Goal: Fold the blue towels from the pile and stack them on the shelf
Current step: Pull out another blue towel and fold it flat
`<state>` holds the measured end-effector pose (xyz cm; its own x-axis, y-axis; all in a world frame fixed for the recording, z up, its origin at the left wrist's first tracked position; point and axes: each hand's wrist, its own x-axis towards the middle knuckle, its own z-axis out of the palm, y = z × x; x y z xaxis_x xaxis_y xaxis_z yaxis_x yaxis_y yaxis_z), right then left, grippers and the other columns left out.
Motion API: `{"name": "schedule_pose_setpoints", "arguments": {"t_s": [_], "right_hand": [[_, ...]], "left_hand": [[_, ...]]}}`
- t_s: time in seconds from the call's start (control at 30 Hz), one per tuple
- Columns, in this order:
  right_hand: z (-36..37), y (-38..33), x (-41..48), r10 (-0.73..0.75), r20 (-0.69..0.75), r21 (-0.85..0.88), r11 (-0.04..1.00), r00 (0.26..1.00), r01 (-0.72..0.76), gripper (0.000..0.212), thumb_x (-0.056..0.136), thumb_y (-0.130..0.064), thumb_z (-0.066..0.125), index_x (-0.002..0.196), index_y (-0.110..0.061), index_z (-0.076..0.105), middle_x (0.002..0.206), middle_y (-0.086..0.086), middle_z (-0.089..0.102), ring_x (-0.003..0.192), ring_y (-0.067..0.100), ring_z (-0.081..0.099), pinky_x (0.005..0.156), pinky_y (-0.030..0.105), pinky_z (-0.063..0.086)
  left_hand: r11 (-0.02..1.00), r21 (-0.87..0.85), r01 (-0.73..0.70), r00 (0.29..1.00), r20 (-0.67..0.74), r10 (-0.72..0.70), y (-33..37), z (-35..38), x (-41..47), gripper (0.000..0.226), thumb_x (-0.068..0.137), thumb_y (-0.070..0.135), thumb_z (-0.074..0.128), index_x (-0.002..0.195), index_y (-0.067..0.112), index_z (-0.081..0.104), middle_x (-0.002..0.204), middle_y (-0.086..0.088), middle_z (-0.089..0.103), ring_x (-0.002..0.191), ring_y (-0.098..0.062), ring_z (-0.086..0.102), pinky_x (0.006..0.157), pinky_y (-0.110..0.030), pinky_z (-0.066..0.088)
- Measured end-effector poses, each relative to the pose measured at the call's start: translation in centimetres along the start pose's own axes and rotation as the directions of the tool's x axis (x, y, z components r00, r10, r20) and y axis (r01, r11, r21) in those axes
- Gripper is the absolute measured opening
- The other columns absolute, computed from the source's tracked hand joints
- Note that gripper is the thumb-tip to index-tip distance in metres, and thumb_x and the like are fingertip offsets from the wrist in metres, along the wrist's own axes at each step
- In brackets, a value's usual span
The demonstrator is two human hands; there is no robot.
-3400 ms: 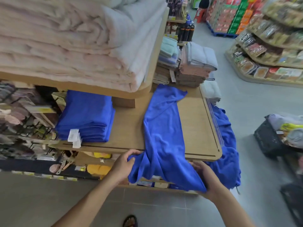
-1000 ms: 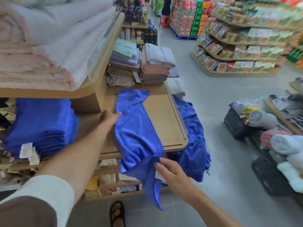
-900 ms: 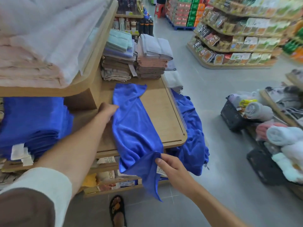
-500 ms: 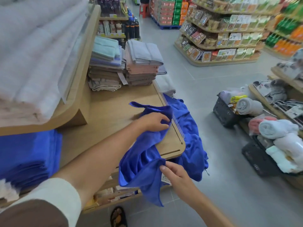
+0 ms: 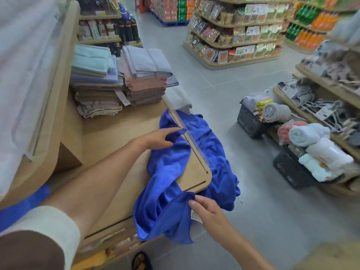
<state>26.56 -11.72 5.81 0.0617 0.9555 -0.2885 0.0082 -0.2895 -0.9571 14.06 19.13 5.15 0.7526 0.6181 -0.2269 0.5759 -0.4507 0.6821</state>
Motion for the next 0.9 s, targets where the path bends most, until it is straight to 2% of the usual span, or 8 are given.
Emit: {"name": "schedule_pose_setpoints", "arguments": {"t_s": [0.13,0.2,0.27,0.33,0.4,0.53,0.77,0.9], "right_hand": [[0.3,-0.5,0.6,0.005,0.003,-0.002,1.0,1.0,-0.005,0.028,0.107,-0.011,0.049,0.091,0.0,0.068,0.085,-0.003,0.067,0.083,0.01,0.06,0.079,0.026,0.048],[0.3,-0.7,0.7,0.013,-0.001,0.007,1.0,1.0,-0.013,0.028,0.107,-0.01,0.048,0.088,-0.007,0.069,0.083,-0.005,0.067,0.081,0.008,0.061,0.078,0.023,0.048],[0.3,-0.8,0.9,0.026,0.0,0.018,1.0,1.0,-0.026,0.029,0.107,-0.011,0.048,0.087,-0.008,0.068,0.082,-0.005,0.067,0.079,0.008,0.061,0.076,0.023,0.048],[0.3,-1.0,0.9,0.031,0.004,0.015,0.999,1.0,-0.031,0.029,0.107,-0.012,0.048,0.086,-0.007,0.067,0.08,-0.006,0.065,0.078,0.008,0.06,0.075,0.022,0.047],[0.3,-1.0,1.0,0.03,-0.001,0.003,1.0,1.0,-0.03,0.028,0.107,-0.012,0.048,0.088,-0.002,0.067,0.082,-0.004,0.065,0.08,0.009,0.06,0.077,0.024,0.048],[0.2,-0.9,1.1,0.021,-0.016,0.004,1.0,1.0,-0.021,0.027,0.107,-0.011,0.049,0.092,0.003,0.067,0.085,-0.001,0.065,0.085,0.011,0.06,0.082,0.028,0.048],[-0.1,-1.1,0.6,0.017,0.003,-0.005,1.0,1.0,-0.017,0.029,0.107,-0.019,0.049,0.093,-0.014,0.073,0.089,-0.003,0.069,0.088,0.011,0.064,0.079,0.031,0.052],[-0.1,-1.6,-0.1,0.013,0.033,-0.024,1.0,0.999,-0.013,0.028,0.103,-0.03,0.049,0.094,-0.028,0.075,0.09,-0.01,0.071,0.09,0.008,0.065,0.08,0.034,0.051]], "left_hand": [[0.961,-0.276,-0.008,0.958,-0.278,-0.071,0.9,0.8,1.7,0.071,0.078,-0.021,0.036,0.142,0.006,0.052,0.141,-0.011,0.058,0.129,-0.023,0.055,0.099,-0.024,0.043],[0.865,-0.502,0.03,0.883,-0.392,-0.258,1.0,0.6,2.5,0.057,0.084,-0.018,0.032,0.127,0.005,0.062,0.134,-0.014,0.062,0.111,-0.031,0.063,0.088,-0.036,0.051],[0.829,-0.547,0.118,0.826,-0.409,-0.388,0.5,0.6,3.1,0.04,0.094,-0.006,0.038,0.115,0.012,0.067,0.125,-0.012,0.067,0.088,-0.026,0.064,0.075,-0.042,0.055],[0.897,-0.402,0.182,0.864,-0.371,-0.341,0.0,0.3,3.6,0.029,0.097,0.004,0.051,0.119,0.009,0.069,0.117,-0.013,0.071,0.085,-0.02,0.062,0.078,-0.036,0.054],[0.956,-0.235,0.174,0.934,-0.269,-0.236,0.2,0.3,3.8,0.041,0.092,0.012,0.067,0.132,0.009,0.062,0.114,-0.009,0.07,0.094,-0.017,0.062,0.086,-0.028,0.049],[0.968,0.146,0.206,0.956,-0.241,-0.167,1.2,0.6,3.9,0.064,0.081,0.032,0.076,0.139,0.025,0.05,0.102,0.005,0.062,0.102,-0.022,0.064,0.089,-0.038,0.053],[0.946,0.222,0.236,0.931,-0.331,-0.155,1.9,0.0,3.9,0.019,0.082,0.024,0.07,0.101,0.025,0.071,0.111,-0.001,0.067,0.105,-0.025,0.062,0.087,-0.039,0.054],[0.957,0.24,0.165,0.968,-0.224,-0.111,2.3,-0.2,3.9,0.053,0.084,0.019,0.068,0.135,0.023,0.055,0.127,0.001,0.063,0.116,-0.024,0.06,0.094,-0.041,0.052]]}}
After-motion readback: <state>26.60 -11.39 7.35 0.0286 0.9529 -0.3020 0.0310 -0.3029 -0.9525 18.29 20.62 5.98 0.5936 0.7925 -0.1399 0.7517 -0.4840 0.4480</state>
